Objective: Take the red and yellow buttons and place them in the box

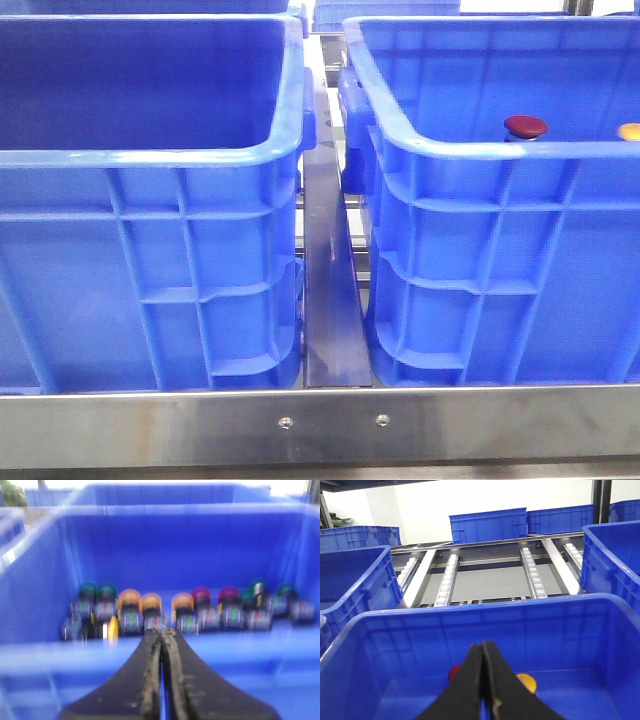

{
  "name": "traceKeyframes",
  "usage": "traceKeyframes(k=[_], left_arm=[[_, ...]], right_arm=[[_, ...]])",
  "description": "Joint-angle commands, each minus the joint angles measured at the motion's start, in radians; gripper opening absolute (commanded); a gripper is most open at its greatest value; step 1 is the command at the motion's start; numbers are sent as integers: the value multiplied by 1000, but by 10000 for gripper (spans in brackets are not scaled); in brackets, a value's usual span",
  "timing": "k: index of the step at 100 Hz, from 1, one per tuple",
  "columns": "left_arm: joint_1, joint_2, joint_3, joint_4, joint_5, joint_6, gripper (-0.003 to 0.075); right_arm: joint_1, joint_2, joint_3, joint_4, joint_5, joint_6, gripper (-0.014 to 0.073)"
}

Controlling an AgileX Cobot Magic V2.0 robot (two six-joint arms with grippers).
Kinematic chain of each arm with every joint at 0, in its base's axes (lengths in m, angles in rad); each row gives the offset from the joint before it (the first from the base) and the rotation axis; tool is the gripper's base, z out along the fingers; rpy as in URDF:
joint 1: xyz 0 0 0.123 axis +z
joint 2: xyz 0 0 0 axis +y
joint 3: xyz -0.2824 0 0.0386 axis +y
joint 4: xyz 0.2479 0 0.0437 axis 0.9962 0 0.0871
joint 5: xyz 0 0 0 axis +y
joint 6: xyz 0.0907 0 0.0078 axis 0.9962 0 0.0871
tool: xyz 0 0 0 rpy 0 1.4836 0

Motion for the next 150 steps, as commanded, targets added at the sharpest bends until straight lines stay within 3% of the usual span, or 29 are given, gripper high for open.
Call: traceKeyframes(k=[1, 150], left_arm=[[-6, -25, 41, -13, -139, 1, -19], [-6, -36, 47, -9, -130, 1, -19]], right_arm=[[-5, -4, -28, 4, 16, -12, -69], [-5, -4, -28, 4, 11, -12, -69]])
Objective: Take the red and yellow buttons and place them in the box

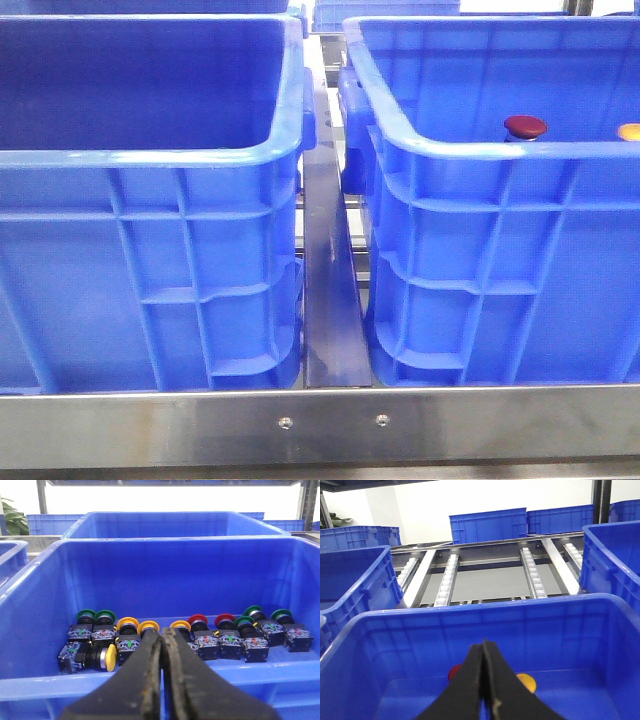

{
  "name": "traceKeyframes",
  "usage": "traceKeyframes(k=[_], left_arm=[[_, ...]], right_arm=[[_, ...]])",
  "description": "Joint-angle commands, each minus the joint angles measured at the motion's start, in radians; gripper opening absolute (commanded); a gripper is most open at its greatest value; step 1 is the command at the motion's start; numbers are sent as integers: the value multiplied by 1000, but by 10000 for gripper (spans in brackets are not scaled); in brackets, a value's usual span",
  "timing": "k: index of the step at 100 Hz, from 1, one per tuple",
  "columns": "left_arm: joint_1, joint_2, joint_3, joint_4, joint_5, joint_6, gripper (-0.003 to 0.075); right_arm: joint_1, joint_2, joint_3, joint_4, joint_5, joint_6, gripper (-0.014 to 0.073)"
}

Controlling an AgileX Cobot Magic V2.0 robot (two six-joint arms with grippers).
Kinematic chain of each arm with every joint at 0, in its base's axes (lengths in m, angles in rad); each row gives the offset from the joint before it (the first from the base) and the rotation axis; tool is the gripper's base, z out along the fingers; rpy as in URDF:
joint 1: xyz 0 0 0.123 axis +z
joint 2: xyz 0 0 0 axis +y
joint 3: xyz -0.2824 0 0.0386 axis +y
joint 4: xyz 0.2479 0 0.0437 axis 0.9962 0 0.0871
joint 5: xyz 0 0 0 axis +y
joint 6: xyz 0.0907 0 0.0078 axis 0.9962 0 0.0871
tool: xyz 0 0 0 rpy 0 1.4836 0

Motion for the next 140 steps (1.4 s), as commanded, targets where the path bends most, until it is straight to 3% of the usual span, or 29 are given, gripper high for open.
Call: traceKeyframes(k=[1, 16, 25, 37, 45, 57, 71, 82, 100, 140], left_arm=[[-6, -34, 47, -7, -81, 1, -19], [-6, -34, 47, -7, -81, 1, -19], [-6, -34, 47, -7, -81, 1, -19], [-6, -34, 47, -7, -81, 1, -19], [-6, -34, 47, -7, -81, 1, -19], [-6, -34, 47, -7, -81, 1, -19], [-6, -34, 47, -7, -81, 1, -19], [-6, -34, 47, -7, -81, 1, -19], [-6, -34, 47, -7, -81, 1, -19], [-6, -34, 47, -7, -81, 1, -19]], right_arm=[[-5, -4, -28, 4, 9, -12, -69], [-5, -4, -28, -26, 13, 14, -69], [-5, -4, -28, -191, 13, 163, -69], [-5, -14, -28, -536, 11, 526, -69], [-5, -29, -28, -889, 5, 848, -69], [0, -57, -28, -1315, 6, 1302, -69], [9, -98, -1, -1621, -6, 1609, -69], [10, -162, 52, -1716, -60, 1716, -69], [37, -291, 188, -1736, -205, 1722, -69], [50, -641, 451, -1735, -202, 1723, -69]])
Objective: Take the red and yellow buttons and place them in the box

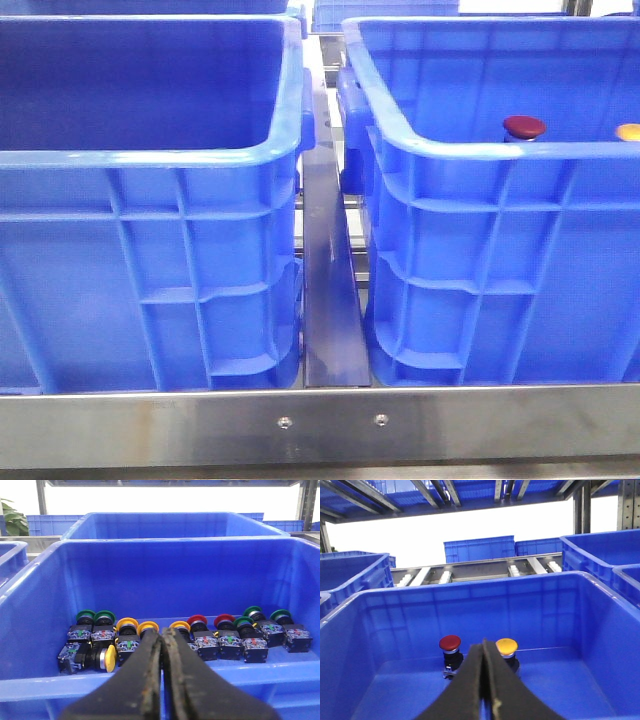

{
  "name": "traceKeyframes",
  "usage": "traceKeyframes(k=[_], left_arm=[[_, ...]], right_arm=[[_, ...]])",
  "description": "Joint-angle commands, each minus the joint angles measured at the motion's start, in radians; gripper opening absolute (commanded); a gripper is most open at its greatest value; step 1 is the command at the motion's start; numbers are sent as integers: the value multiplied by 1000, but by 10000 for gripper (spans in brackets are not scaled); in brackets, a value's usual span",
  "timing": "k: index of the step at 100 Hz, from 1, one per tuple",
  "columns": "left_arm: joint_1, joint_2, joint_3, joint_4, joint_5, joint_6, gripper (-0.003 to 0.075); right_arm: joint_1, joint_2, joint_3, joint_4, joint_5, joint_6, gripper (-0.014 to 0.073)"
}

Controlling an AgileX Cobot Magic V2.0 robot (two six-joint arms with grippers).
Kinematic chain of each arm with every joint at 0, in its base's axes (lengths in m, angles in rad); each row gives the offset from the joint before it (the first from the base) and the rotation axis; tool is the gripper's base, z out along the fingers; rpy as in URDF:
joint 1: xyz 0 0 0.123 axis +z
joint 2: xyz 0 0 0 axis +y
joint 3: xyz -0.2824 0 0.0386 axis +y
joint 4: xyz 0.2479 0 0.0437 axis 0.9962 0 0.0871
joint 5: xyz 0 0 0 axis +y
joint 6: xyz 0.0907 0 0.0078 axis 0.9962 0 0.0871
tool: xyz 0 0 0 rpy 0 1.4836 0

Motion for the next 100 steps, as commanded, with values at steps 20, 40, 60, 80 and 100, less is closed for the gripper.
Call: traceKeyframes(k=[20, 40, 60, 80, 100], left_arm=[[-6, -34, 47, -7, -76, 1, -19], [-6, -34, 47, -7, -76, 1, -19], [-6, -34, 47, -7, -76, 1, -19], [-6, -34, 47, -7, -76, 1, -19], [-6, -34, 47, -7, -76, 1, -19]], right_arm=[[4, -51, 80, -9, -125, 23, -69], [4, -51, 79, -9, -118, 31, -69], [4, -51, 79, -9, -118, 31, -69], [4, -51, 79, -9, -118, 31, -69], [4, -51, 79, -9, -118, 31, -69]])
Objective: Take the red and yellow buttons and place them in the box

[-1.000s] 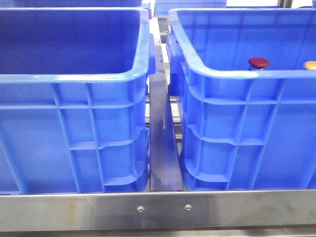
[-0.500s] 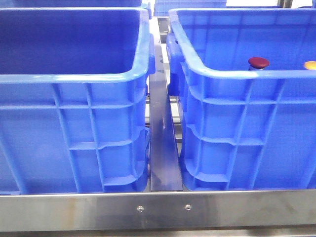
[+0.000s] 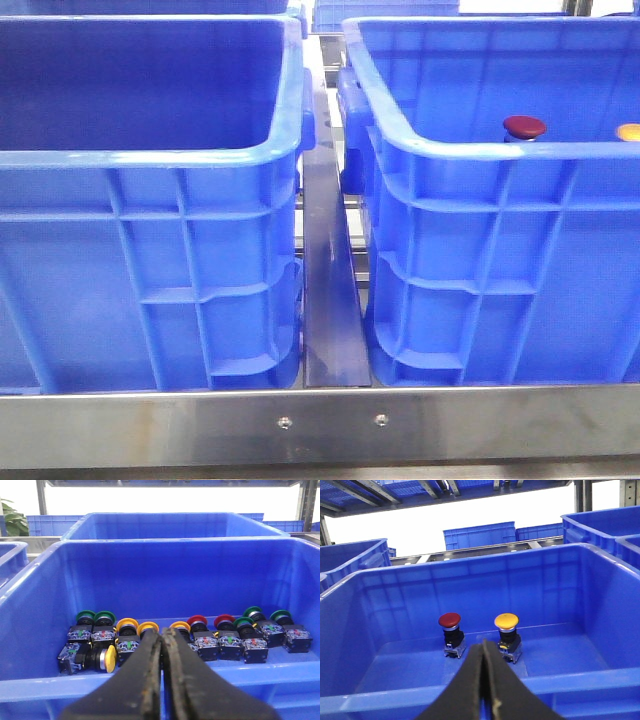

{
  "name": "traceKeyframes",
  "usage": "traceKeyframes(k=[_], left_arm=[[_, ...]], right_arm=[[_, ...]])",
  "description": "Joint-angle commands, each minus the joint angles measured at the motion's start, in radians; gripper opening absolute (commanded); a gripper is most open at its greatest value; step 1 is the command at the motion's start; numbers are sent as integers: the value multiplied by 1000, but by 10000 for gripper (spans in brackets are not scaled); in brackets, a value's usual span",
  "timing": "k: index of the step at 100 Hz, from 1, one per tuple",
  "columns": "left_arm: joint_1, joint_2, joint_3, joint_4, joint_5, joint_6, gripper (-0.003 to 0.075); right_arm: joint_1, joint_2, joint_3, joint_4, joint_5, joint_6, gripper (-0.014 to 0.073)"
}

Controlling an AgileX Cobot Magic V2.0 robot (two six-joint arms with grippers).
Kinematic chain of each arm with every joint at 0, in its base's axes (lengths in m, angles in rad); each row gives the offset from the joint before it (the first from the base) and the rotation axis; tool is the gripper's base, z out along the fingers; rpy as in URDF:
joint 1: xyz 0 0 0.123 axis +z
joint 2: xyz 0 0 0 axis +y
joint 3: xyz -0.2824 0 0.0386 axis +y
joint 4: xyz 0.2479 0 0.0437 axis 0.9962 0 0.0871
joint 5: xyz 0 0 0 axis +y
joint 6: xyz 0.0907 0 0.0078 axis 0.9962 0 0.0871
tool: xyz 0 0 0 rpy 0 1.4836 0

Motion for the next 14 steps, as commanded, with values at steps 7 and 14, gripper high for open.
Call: traceKeyframes(k=[7, 14], left_arm=[[-6, -34, 47, -7, -74, 1, -19], [-6, -34, 47, -7, -74, 1, -19]], right_arm=[[1, -22, -20, -9, -86, 0, -69], [1, -22, -20, -9, -86, 0, -69]])
